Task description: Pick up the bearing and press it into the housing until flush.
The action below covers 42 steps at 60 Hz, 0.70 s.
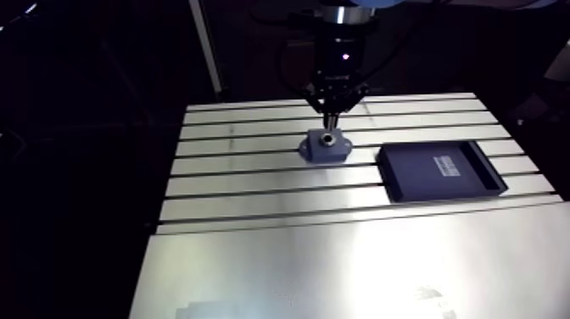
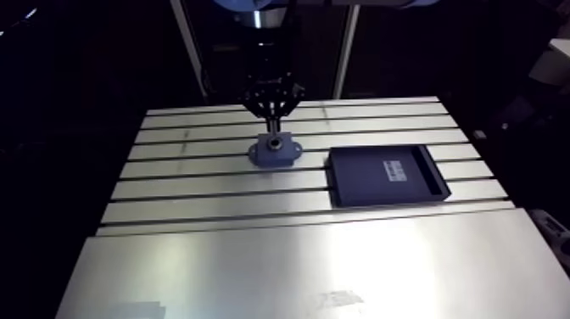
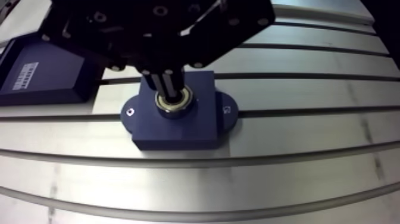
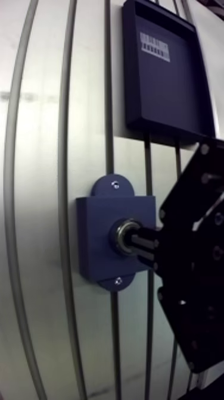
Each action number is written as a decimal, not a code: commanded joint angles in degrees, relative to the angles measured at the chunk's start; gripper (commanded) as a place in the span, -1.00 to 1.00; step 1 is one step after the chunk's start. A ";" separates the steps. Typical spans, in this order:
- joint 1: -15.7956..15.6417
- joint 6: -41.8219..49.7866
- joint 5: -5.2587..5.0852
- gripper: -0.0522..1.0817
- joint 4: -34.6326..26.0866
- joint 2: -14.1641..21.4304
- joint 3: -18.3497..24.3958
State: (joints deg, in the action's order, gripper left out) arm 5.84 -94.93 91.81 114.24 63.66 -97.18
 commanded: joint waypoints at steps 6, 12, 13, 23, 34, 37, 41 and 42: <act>0.05 -0.38 -0.10 0.99 1.98 -0.51 -1.12; 0.05 -0.38 -0.10 0.99 2.00 -0.51 -1.14; 0.05 -0.38 -0.10 0.99 2.00 -0.51 -1.13; 0.13 -0.47 -0.10 0.99 2.09 -0.51 -1.55; 0.05 -0.47 -0.10 0.99 2.09 -0.51 -1.57; 0.05 -0.47 -0.10 0.99 2.09 -0.51 -1.65; 0.14 -0.47 -0.10 0.99 2.09 -0.51 -1.73; 0.14 -0.47 -0.10 0.99 2.17 -0.51 -1.81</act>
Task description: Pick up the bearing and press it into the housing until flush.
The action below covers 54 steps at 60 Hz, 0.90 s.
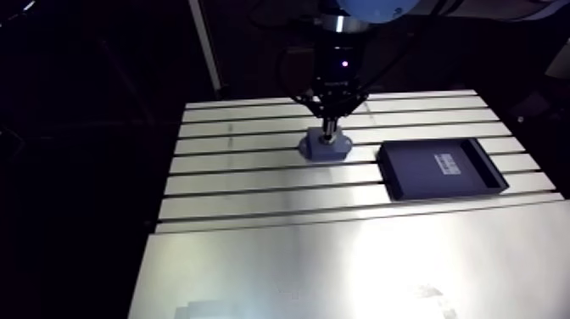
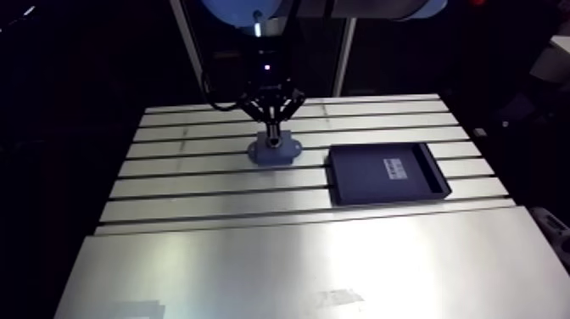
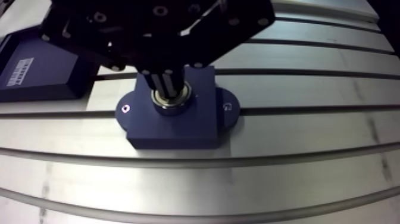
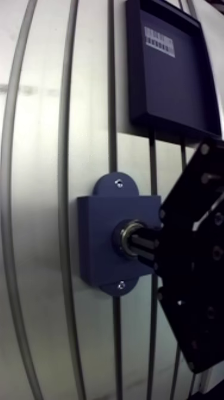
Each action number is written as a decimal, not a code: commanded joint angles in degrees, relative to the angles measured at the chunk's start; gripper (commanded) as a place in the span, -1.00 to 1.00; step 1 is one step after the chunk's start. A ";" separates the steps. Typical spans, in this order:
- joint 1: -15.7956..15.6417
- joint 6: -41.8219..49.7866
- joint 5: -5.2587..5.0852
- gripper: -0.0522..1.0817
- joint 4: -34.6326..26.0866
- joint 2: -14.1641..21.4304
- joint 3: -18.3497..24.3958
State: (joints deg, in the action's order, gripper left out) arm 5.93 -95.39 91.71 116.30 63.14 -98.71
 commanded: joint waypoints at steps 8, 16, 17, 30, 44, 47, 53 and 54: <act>0.05 -0.10 0.00 0.99 0.80 0.00 -0.71; -0.04 -0.19 0.00 0.99 1.16 0.00 -0.74; 0.04 -0.19 0.00 0.99 1.24 0.00 -0.82; 0.14 -0.19 0.00 0.99 1.26 0.00 -1.08; 0.30 -0.19 0.00 0.99 1.33 -0.34 -1.27; 0.31 -0.18 0.00 0.99 1.42 -0.35 -1.27; 0.31 -0.19 -0.09 0.99 2.26 -0.35 -1.27; 0.24 -0.19 -0.09 0.99 2.45 -0.35 -1.27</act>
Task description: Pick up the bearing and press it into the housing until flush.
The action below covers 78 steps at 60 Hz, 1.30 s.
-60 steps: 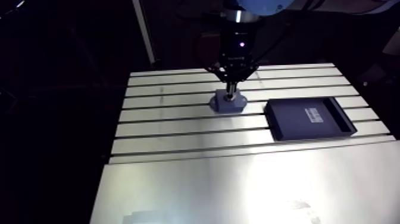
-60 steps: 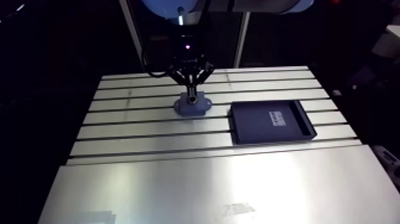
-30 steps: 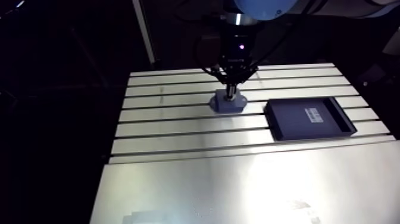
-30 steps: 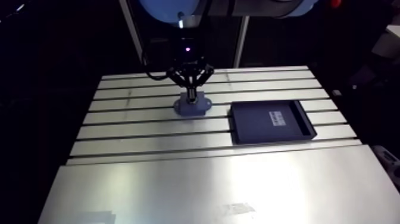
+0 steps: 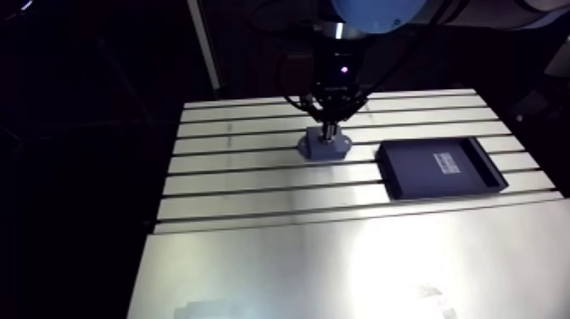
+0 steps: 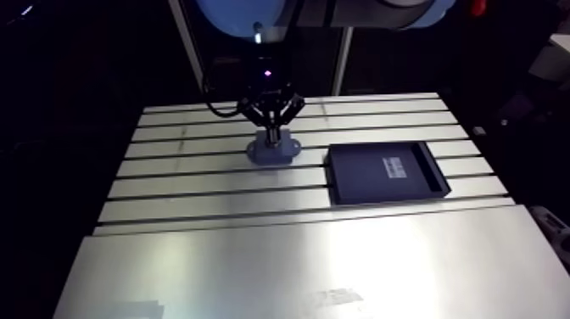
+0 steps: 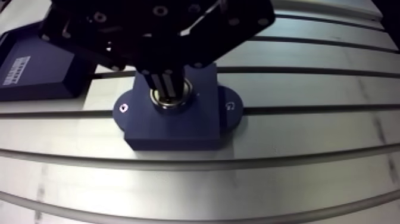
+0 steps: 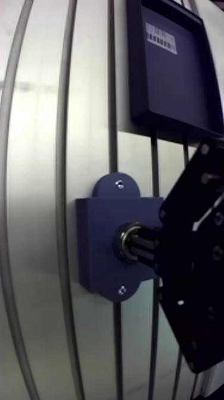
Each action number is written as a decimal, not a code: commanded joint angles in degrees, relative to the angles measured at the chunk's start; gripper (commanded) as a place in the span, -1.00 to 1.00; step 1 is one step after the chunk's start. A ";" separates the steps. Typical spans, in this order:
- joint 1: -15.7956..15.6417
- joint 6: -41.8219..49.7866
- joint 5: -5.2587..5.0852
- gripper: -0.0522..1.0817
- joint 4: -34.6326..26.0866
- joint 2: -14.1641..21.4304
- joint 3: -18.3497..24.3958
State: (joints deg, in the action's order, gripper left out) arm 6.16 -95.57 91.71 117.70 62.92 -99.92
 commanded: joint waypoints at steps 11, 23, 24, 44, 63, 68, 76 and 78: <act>0.07 -0.01 -0.42 0.99 1.09 -0.13 -0.06; -0.01 -0.08 -0.61 0.99 1.09 -0.04 0.03; -0.01 -0.08 -0.61 0.99 1.09 -0.04 0.03; -0.08 -1.12 -0.70 0.99 1.09 -0.04 -0.13; -0.01 -1.24 -0.61 0.99 1.18 -0.04 -0.32; -0.02 -1.24 -0.61 0.99 1.18 -0.04 -0.40; -0.10 -1.33 -0.61 0.99 1.43 0.04 -0.50; -0.10 -1.33 -0.61 0.99 1.51 0.04 -0.57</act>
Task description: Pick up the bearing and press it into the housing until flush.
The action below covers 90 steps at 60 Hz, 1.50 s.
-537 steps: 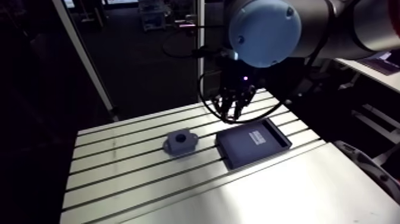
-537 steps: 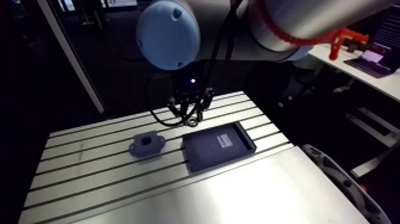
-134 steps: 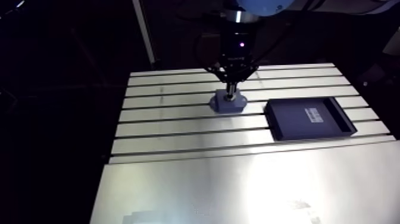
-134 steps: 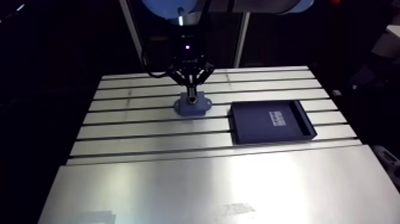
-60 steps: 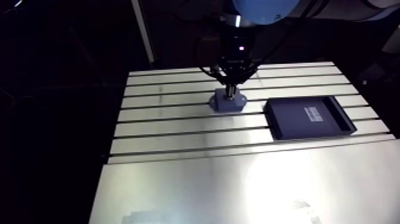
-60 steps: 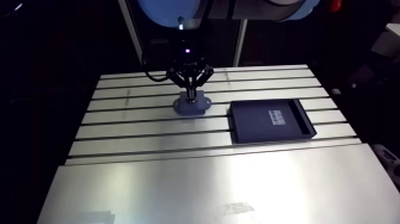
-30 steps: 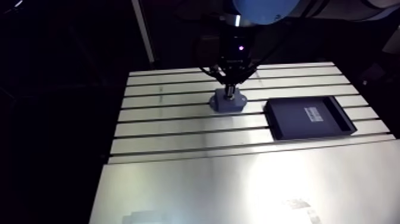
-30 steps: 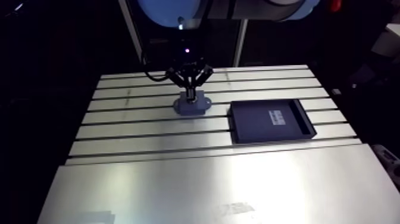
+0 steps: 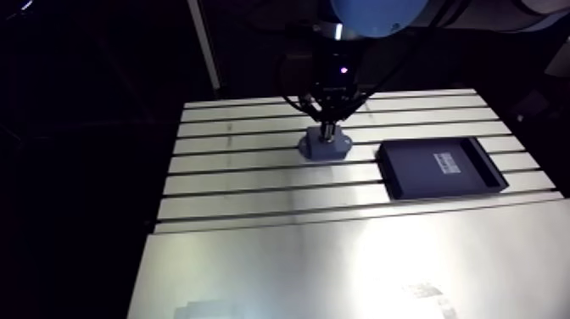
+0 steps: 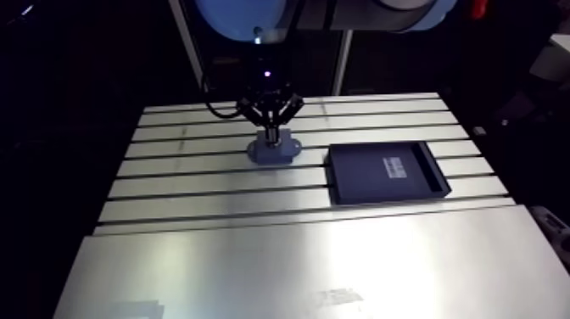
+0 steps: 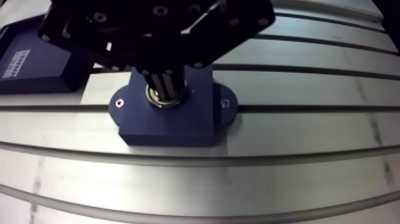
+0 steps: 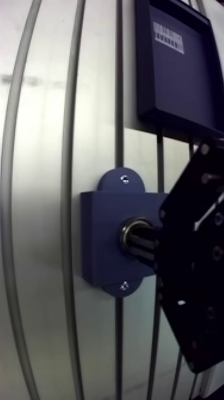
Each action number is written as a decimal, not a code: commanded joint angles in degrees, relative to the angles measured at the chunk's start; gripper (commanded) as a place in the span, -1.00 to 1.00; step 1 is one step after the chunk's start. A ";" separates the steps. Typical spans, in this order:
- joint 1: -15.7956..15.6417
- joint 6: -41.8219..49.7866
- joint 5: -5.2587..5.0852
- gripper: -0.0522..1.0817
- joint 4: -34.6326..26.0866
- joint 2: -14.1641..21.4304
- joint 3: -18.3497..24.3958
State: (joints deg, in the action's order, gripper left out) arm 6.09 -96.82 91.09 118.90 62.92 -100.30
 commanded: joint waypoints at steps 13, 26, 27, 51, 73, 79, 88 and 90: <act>-0.03 -0.17 0.01 0.99 0.32 0.05 -0.30; -0.03 -0.17 0.01 0.99 0.41 0.05 -0.38; -0.03 -0.17 0.01 0.99 0.41 0.05 -0.38; -0.03 -0.25 0.01 0.99 0.41 0.13 -0.47; -0.03 -0.17 0.01 0.99 0.41 0.31 -0.82; -0.03 -0.17 0.01 0.99 0.41 0.31 -0.82; -0.03 -0.48 0.01 0.99 0.65 0.38 -0.98; -0.10 -0.89 0.01 0.99 1.12 0.47 -1.07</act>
State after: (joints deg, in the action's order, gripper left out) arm 6.06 -97.06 91.09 119.36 63.23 -101.13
